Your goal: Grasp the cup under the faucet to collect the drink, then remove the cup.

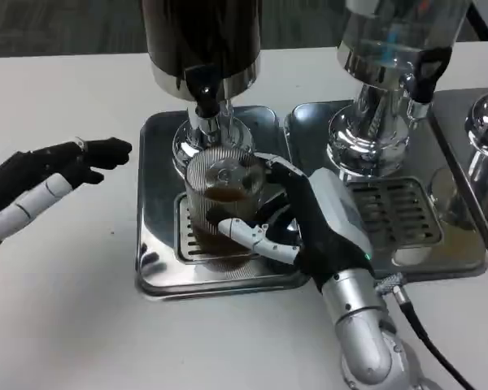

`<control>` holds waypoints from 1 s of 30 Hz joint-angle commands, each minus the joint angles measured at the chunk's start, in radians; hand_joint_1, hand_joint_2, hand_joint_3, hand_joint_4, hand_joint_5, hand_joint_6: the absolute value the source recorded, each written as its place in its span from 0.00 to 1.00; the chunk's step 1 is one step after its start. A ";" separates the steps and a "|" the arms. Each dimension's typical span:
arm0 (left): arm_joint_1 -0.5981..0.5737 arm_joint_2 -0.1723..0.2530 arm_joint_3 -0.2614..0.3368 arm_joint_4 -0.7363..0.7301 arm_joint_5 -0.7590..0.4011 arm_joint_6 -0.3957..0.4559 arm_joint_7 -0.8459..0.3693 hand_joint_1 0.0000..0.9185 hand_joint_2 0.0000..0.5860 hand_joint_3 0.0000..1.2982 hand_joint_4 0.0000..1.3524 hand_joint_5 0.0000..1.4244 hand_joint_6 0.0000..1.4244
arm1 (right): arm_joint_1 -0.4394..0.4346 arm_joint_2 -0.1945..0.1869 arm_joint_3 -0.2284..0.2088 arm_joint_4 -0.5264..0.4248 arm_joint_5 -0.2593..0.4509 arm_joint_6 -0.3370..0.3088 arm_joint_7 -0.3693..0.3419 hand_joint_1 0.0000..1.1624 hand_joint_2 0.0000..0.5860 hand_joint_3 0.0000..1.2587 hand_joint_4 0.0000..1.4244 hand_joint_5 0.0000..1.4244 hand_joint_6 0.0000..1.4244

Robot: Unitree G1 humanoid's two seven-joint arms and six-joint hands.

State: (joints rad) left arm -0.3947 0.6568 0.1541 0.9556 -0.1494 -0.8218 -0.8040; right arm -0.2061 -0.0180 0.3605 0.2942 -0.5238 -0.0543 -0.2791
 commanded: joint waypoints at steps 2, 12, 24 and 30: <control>-0.011 -0.006 -0.012 0.006 0.006 0.001 -0.013 0.00 0.27 0.21 0.18 0.13 0.18 | 0.025 -0.013 -0.022 -0.082 -0.003 -0.039 -0.033 0.51 0.45 0.37 0.42 0.49 0.57; -0.023 -0.022 -0.028 0.009 0.007 -0.002 -0.026 0.00 0.27 0.21 0.18 0.14 0.18 | 0.079 -0.031 -0.053 -0.158 -0.003 -0.018 -0.031 0.50 0.46 0.38 0.43 0.50 0.59; 0.000 -0.036 -0.035 -0.035 0.000 -0.032 -0.051 0.00 0.28 0.21 0.18 0.14 0.18 | 0.167 -0.053 -0.087 -0.276 0.001 0.004 0.001 0.50 0.47 0.39 0.44 0.50 0.60; 0.040 -0.041 -0.032 -0.107 -0.026 -0.037 -0.071 0.00 0.28 0.21 0.17 0.14 0.18 | 0.231 -0.068 -0.097 -0.382 0.004 0.025 0.035 0.50 0.47 0.39 0.44 0.51 0.60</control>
State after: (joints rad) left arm -0.3836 0.6220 0.1252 0.8858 -0.1545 -0.8452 -0.8563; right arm 0.0080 -0.0881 0.2750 -0.0119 -0.5236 -0.0269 -0.2491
